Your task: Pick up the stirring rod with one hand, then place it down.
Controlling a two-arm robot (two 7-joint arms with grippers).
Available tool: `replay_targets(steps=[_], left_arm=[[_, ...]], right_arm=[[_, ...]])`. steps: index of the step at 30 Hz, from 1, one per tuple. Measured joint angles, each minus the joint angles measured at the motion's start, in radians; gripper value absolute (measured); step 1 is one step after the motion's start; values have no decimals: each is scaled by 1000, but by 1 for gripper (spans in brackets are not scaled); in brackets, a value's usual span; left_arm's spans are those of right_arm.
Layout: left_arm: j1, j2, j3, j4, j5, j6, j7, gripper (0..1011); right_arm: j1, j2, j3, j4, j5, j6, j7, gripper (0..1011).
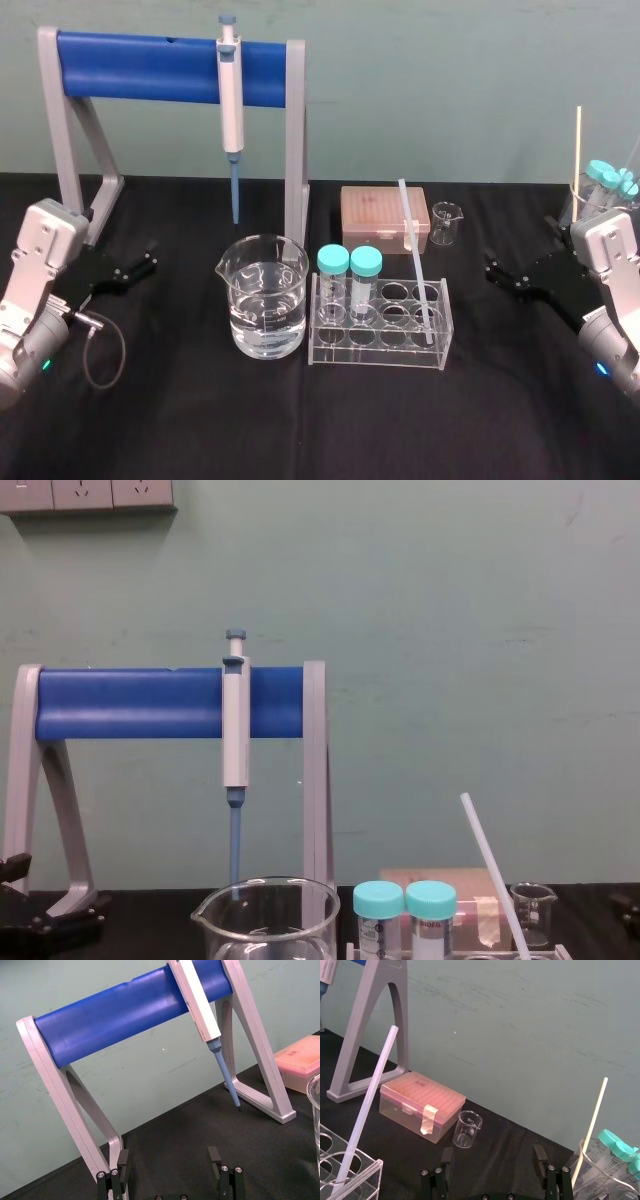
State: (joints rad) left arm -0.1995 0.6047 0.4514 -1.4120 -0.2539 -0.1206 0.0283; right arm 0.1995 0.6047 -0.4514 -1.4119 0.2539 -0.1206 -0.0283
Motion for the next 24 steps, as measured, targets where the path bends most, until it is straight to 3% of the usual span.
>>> replay_targets(steps=[6, 10, 18, 24], left_arm=[[0, 0, 0, 0, 0, 0, 0, 1000], [0, 0, 0, 0, 0, 0, 0, 1000], [0, 0, 0, 0, 0, 0, 0, 1000], [0, 0, 0, 0, 0, 0, 0, 1000]], right_arm=[[-3, -7, 15, -3, 9, 0, 5, 1000], [-7, -20, 42, -21, 52, 15, 33, 1000], [-2, -67, 104, -83, 213, 100, 138, 1000], [22, -102, 117, -111, 285, 155, 218, 1000]])
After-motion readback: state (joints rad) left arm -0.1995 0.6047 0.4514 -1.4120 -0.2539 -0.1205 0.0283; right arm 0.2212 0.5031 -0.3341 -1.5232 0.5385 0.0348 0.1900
